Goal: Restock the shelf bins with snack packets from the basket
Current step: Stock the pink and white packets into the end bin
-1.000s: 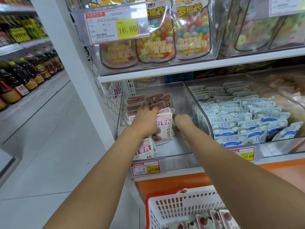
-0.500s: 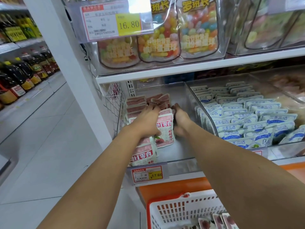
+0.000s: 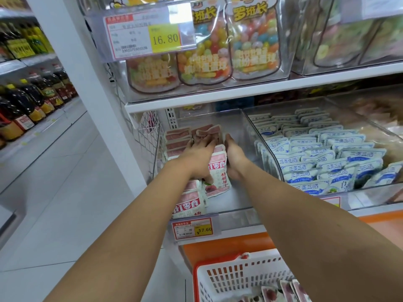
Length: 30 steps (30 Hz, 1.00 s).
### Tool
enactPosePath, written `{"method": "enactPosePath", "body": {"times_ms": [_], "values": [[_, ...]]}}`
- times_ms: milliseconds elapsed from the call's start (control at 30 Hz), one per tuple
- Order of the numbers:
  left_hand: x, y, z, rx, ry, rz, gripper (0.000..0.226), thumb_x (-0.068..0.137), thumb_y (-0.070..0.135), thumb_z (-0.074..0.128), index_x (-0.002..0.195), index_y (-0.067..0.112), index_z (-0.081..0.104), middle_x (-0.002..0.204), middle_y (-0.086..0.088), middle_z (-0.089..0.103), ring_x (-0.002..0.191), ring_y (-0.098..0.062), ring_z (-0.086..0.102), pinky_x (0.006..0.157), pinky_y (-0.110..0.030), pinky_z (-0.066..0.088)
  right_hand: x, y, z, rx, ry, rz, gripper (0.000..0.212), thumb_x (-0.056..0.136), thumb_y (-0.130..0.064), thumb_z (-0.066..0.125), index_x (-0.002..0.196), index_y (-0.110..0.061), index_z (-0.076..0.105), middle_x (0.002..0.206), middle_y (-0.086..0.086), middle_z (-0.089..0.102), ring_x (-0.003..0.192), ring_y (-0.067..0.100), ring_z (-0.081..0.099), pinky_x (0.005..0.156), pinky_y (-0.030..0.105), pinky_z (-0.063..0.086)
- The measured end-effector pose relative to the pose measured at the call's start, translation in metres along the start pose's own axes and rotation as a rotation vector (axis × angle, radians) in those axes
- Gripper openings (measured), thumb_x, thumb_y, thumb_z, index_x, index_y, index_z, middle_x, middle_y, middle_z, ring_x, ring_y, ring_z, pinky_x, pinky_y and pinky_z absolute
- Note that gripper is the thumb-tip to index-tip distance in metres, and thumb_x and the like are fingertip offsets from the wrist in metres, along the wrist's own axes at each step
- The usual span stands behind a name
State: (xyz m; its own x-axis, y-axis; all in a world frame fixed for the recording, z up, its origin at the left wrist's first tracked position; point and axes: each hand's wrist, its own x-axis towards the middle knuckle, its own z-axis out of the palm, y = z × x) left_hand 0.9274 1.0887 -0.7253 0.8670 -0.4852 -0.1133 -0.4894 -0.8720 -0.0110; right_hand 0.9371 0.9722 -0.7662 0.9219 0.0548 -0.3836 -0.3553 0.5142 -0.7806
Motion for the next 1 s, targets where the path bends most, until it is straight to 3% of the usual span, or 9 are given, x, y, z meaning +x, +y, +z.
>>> {"method": "enactPosePath", "body": {"times_ms": [100, 233, 367, 467, 567, 667, 767, 867, 1000], "values": [[-0.002, 0.005, 0.001, -0.002, 0.050, -0.020, 0.118, 0.067, 0.048, 0.079, 0.153, 0.014, 0.006, 0.160, -0.008, 0.005, 0.146, -0.028, 0.006, 0.118, -0.042, 0.003, 0.001, 0.001, 0.000, -0.053, 0.083, -0.027, 0.057, 0.100, -0.055, 0.024, 0.090, -0.013, 0.062, 0.081, 0.013, 0.066, 0.071, 0.027, 0.062, 0.064, 0.033, 0.050], [-0.005, 0.009, 0.002, -0.004, 0.120, -0.045, 0.110, 0.068, 0.047, 0.079, 0.151, 0.013, 0.015, 0.158, -0.011, 0.012, 0.145, -0.028, 0.012, 0.118, -0.042, 0.006, -0.007, 0.000, 0.002, -0.092, 0.135, -0.048, 0.058, 0.099, -0.055, 0.025, 0.086, -0.012, 0.062, 0.071, 0.011, 0.068, 0.068, 0.026, 0.063, 0.064, 0.033, 0.051], [-0.012, 0.012, -0.001, -0.036, 0.130, -0.088, 0.106, 0.069, 0.042, 0.081, 0.150, 0.012, 0.020, 0.157, -0.013, 0.017, 0.143, -0.030, 0.018, 0.118, -0.040, 0.012, -0.011, 0.000, 0.003, -0.272, 0.206, -0.099, 0.062, 0.099, -0.055, 0.026, 0.095, -0.008, 0.066, 0.089, 0.016, 0.069, 0.079, 0.031, 0.066, 0.076, 0.037, 0.053], [-0.026, 0.017, -0.006, -0.086, 0.174, -0.098, 0.094, 0.074, 0.036, 0.078, 0.148, 0.012, 0.025, 0.154, -0.013, 0.023, 0.141, -0.031, 0.022, 0.117, -0.038, 0.013, -0.022, -0.001, 0.004, -0.485, 0.216, -0.146, 0.066, 0.099, -0.055, 0.024, 0.112, -0.003, 0.063, 0.112, 0.021, 0.066, 0.102, 0.034, 0.063, 0.095, 0.042, 0.049], [-0.048, 0.028, -0.008, -0.213, 0.343, -0.083, 0.071, 0.084, 0.028, 0.069, 0.144, 0.012, 0.034, 0.148, -0.010, 0.035, 0.136, -0.029, 0.031, 0.114, -0.036, 0.023, -0.052, -0.007, 0.005, -0.715, 0.194, -0.279, 0.061, 0.102, -0.047, 0.024, 0.127, -0.002, 0.056, 0.128, 0.020, 0.057, 0.119, 0.032, 0.053, 0.104, 0.039, 0.039], [-0.082, 0.042, -0.001, -0.339, 0.651, -0.005, 0.038, 0.092, 0.021, 0.055, 0.128, 0.008, 0.054, 0.129, -0.010, 0.053, 0.120, -0.024, 0.047, 0.101, -0.031, 0.036, -0.093, -0.011, -0.003, -0.798, 0.173, -0.525, 0.046, 0.102, -0.039, 0.033, 0.090, -0.007, 0.064, 0.092, 0.015, 0.065, 0.090, 0.025, 0.060, 0.085, 0.034, 0.045], [-0.127, 0.063, 0.016, -0.427, 0.805, 0.041, 0.017, 0.093, 0.023, 0.047, 0.086, 0.013, 0.058, 0.086, 0.000, 0.056, 0.082, -0.015, 0.049, 0.070, -0.024, 0.036, -0.143, -0.004, -0.025, -0.840, 0.174, -0.673, 0.050, 0.099, -0.038, 0.044, 0.055, -0.018, 0.055, 0.048, -0.005, 0.055, 0.049, 0.008, 0.051, 0.063, 0.028, 0.045], [-0.166, 0.083, 0.051, -0.464, 0.667, -0.005, 0.034, 0.097, 0.028, 0.046, 0.065, 0.019, 0.041, 0.060, 0.009, 0.040, 0.059, -0.012, 0.039, 0.054, -0.026, 0.028, -0.181, 0.019, -0.057, -1.050, 0.151, -0.718, 0.062, 0.099, -0.040, 0.046, 0.045, -0.010, 0.042, 0.040, -0.002, 0.041, 0.040, 0.007, 0.038, 0.052, 0.026, 0.031], [-0.197, 0.096, 0.124, -0.411, 0.273, -0.093, 0.038, 0.097, 0.034, 0.047, 0.067, 0.013, 0.053, 0.062, 0.001, 0.054, 0.058, -0.017, 0.051, 0.057, -0.033, 0.043, -0.199, 0.066, -0.120, -1.224, 0.076, -0.474, 0.057, 0.097, -0.043, 0.048, 0.052, -0.009, 0.041, 0.049, 0.006, 0.042, 0.043, 0.010, 0.040, 0.052, 0.025, 0.032]]}}
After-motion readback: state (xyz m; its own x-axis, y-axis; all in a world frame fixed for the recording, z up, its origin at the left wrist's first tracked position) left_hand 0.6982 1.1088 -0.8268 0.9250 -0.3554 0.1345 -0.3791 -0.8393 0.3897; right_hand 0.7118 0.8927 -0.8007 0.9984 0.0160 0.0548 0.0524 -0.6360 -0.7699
